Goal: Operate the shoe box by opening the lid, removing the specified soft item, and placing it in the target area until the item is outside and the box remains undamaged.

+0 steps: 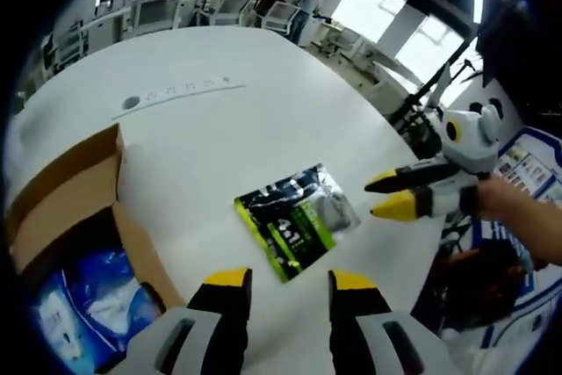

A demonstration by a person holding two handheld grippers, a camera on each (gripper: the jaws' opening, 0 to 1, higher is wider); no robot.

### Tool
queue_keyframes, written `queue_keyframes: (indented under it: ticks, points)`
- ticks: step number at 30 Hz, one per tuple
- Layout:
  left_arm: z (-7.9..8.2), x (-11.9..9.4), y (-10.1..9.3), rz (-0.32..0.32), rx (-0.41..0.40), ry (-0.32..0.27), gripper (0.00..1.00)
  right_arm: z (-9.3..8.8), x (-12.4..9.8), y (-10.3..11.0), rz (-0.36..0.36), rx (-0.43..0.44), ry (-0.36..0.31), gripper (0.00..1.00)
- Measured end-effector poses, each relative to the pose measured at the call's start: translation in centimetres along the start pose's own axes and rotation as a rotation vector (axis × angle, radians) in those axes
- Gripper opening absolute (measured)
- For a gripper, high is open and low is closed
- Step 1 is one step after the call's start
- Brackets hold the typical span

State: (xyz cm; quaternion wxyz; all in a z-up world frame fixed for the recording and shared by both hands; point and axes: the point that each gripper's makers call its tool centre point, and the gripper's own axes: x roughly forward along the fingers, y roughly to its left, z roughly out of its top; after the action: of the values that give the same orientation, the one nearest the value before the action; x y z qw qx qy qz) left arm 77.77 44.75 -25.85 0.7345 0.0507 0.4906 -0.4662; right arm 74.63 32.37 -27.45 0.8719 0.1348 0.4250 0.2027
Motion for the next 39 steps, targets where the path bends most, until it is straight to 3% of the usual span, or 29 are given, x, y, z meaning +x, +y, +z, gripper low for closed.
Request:
queue_keyframes:
  ticks: [7,15,29,39]
  points:
    - [-0.8,-2.7,0.9,-0.013,0.034,-0.021,0.41,0.7,0.3,2.8,0.025,0.001,-0.020,0.34]
    - [-1.8,-6.6,3.5,0.006,0.034,-0.061,0.41,1.9,1.8,7.0,0.039,-0.029,-0.026,0.33]
    - [-3.5,-13.2,9.7,0.068,-0.022,-0.143,0.42,5.1,4.9,12.7,0.068,-0.110,-0.025,0.32]
    - [-5.4,-15.9,13.8,0.088,-0.057,-0.156,0.43,6.6,8.2,17.3,0.092,-0.151,-0.011,0.30]
